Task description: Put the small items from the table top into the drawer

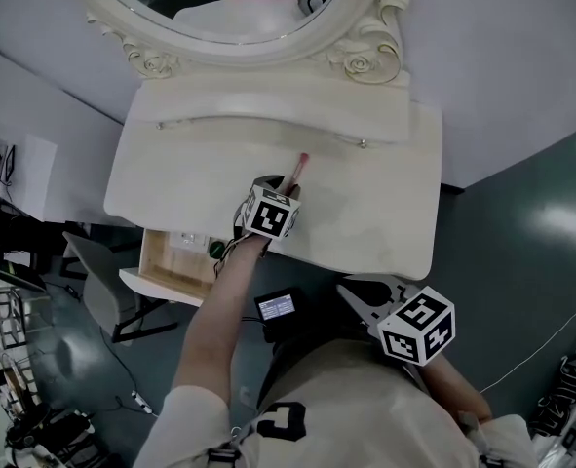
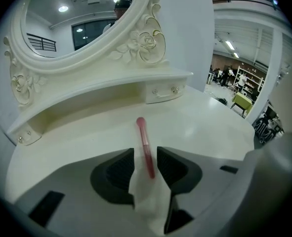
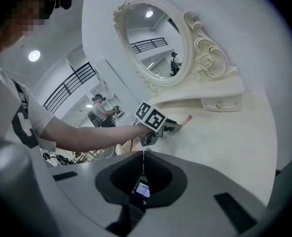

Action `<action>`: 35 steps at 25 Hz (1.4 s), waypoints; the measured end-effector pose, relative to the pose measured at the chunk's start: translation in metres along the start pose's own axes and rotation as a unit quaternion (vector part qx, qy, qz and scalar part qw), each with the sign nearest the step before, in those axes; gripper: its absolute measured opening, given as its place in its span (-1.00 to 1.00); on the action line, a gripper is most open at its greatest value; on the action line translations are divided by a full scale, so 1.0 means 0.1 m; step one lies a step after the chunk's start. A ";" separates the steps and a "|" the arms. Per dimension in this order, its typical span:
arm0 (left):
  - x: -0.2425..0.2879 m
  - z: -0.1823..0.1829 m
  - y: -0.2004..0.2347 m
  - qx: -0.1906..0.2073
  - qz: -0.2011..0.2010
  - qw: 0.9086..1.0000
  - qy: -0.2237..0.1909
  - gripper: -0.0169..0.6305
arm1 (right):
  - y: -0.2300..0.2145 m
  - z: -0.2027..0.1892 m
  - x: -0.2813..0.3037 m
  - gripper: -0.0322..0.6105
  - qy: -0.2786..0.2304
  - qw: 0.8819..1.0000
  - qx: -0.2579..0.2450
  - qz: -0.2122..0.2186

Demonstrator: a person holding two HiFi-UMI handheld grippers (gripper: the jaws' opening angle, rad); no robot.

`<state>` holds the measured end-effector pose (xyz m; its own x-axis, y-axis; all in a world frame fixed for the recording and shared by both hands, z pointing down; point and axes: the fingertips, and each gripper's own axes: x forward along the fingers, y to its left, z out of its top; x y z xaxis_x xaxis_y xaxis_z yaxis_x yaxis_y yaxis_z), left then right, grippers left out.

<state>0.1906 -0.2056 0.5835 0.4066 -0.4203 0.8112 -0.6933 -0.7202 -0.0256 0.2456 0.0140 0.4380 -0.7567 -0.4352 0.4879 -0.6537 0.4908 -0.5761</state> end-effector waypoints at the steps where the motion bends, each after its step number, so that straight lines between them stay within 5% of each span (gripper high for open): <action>1: 0.02 -0.01 0.00 0.001 -0.002 1.000 0.002 -0.36 | -0.01 -0.01 0.00 -0.81 0.000 1.000 0.001 -0.001; 9: 0.07 -0.02 -0.03 0.005 -0.028 1.000 0.011 -0.43 | 0.02 -0.03 0.04 -0.81 0.002 1.000 0.010 -0.002; 18: 0.09 -0.05 0.08 -0.053 -0.039 0.998 0.011 -0.66 | 0.07 -0.05 0.12 -0.81 -0.001 1.000 0.017 -0.005; 35: 0.00 -0.07 0.14 -0.118 -0.055 0.991 -0.015 -0.68 | 0.31 -0.08 0.24 -0.81 -0.009 1.000 0.015 -0.021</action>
<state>0.1764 -0.2115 0.5872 0.5026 -0.3657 0.7833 -0.7626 -0.6143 0.2025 0.2072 0.0250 0.4366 -0.7286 -0.4678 0.5003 -0.6836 0.4497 -0.5749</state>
